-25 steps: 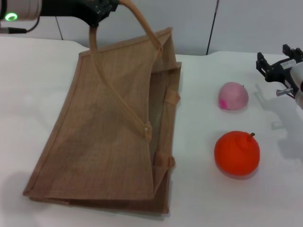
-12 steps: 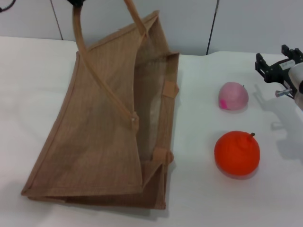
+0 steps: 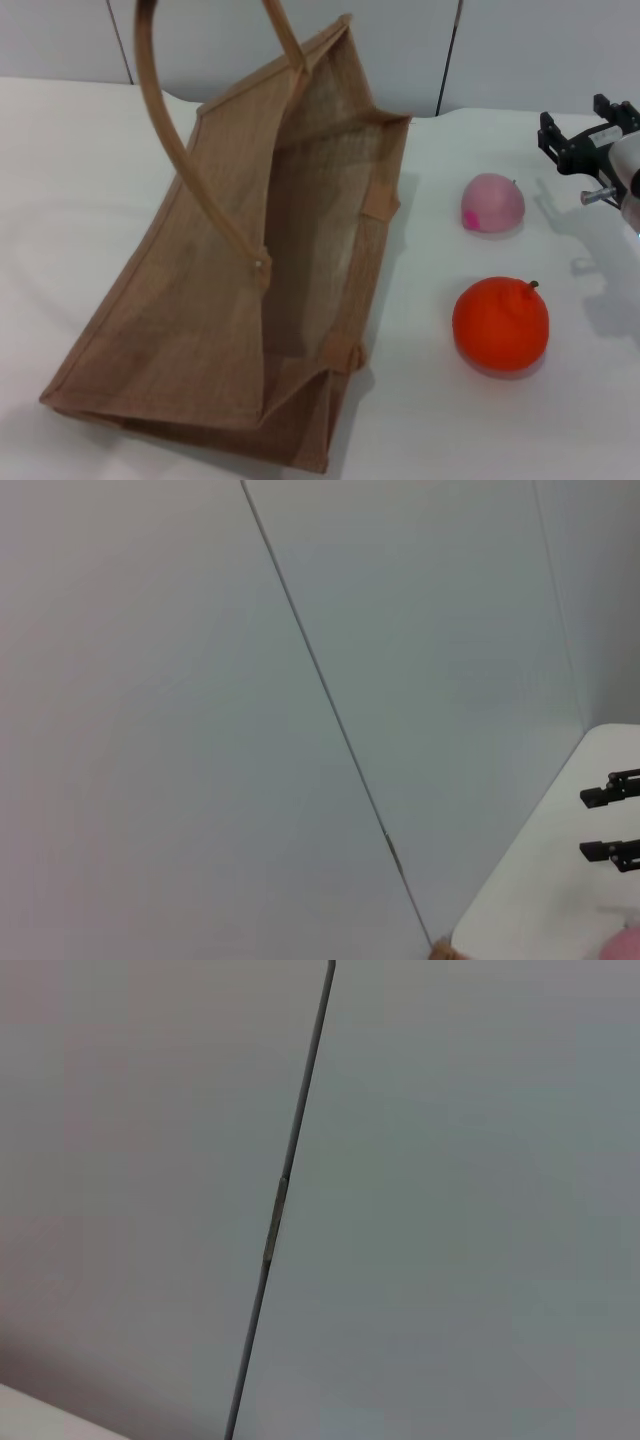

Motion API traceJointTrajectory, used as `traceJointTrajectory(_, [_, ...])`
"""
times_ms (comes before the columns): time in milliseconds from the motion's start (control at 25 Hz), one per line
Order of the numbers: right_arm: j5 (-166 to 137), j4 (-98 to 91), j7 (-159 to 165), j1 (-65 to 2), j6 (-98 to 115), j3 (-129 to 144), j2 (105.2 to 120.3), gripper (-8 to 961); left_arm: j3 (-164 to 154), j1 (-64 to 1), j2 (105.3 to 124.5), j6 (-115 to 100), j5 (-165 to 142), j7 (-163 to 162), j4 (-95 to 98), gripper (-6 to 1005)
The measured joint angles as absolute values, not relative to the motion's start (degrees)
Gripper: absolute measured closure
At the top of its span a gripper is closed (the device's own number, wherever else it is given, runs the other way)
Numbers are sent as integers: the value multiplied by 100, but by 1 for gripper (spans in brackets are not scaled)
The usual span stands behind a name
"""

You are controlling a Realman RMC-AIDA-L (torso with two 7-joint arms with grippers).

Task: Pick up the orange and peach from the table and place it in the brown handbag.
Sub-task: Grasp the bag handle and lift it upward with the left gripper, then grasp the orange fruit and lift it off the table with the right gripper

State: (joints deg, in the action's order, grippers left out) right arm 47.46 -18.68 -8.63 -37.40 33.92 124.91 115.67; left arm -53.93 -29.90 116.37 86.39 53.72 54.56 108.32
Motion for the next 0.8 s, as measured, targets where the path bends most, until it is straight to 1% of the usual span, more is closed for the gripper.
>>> traceJointTrajectory(240, [4746,-2135,-863,-3698,3268,12490,11563,243,-5157,-2980,11637,8919,5362,5407,11059,885])
traceJointTrajectory(440, [4745,-3006,-1271,-3502,2585,12390,11443,242,-4930,-2989,11633,9192,5342,5378,11182,885])
traceJointTrajectory(600, [4746,-4128,-2267,-2968,2010,11780,11380,242,-4851,-3014,11629,9284,5333,5372,11195,885])
traceJointTrajectory(640, [4747,-4807,-2874,-2621,1550,11298,11376,242,-4850,-3017,11629,9288,5329,5370,11196,885])
traceJointTrajectory(680, [4747,-4807,-2874,-2621,1550,11298,11376,242,-4848,-3017,11628,9288,5328,5370,11196,885])
traceJointTrajectory(800, [4747,-5760,-3638,-2199,423,10545,11422,242,-4846,-3011,11628,9290,5326,5369,11198,885])
